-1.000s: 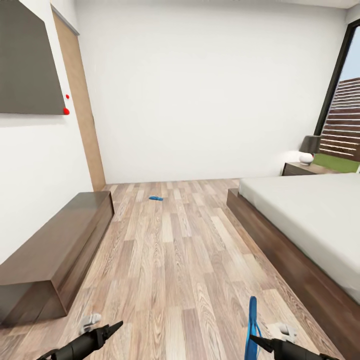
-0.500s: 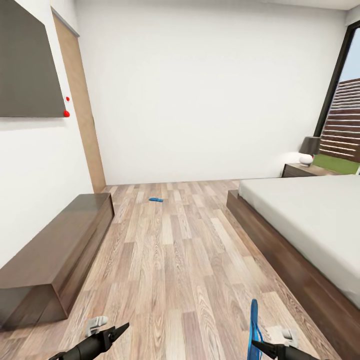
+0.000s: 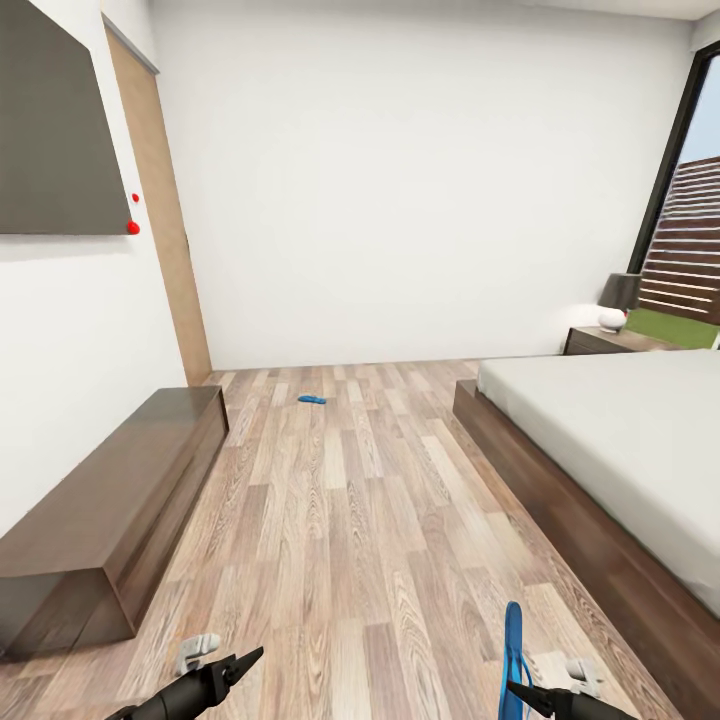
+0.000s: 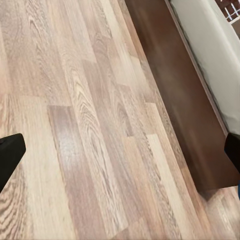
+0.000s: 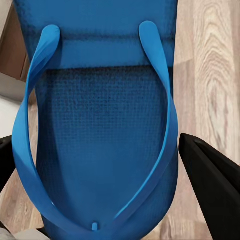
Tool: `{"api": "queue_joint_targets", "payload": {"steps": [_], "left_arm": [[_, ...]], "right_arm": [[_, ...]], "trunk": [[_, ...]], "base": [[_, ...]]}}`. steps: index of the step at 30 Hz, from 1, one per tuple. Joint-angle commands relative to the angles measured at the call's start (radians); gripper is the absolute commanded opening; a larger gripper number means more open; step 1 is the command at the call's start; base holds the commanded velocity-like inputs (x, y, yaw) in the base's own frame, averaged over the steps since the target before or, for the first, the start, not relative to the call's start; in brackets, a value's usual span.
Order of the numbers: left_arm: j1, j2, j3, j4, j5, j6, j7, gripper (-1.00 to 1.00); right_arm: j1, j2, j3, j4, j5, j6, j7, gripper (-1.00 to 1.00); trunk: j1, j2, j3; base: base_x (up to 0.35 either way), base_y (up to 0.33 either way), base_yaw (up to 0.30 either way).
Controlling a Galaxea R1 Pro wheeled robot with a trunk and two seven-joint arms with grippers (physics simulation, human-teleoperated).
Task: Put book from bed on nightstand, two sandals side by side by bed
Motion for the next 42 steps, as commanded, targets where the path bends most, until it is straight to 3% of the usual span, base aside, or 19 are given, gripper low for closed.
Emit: {"api": "queue_joint_targets", "payload": {"steps": [1,19,42], "left_arm": [[-0.001,0.0,0.002,0.0,0.006,0.011,-0.004,1.0],[-0.001,0.0,0.002,0.0,0.006,0.011,-0.004,1.0],[-0.001,0.0,0.002,0.0,0.006,0.011,-0.004,1.0]], "right_arm": [[-0.001,0.001,-0.008,-0.001,0.007,0.011,0.005,-1.0],[-0.001,0.001,-0.008,-0.001,0.007,0.011,0.005,-1.0],[-0.001,0.001,-0.008,-0.001,0.007,0.011,0.006,-1.0]], "trunk": [[0.0,0.0,-0.001],[0.0,0.0,-0.003],[0.0,0.0,-0.035]], "base": [[0.0,0.0,0.0],[0.013,0.0,0.005],[0.0,0.0,0.102]]}}
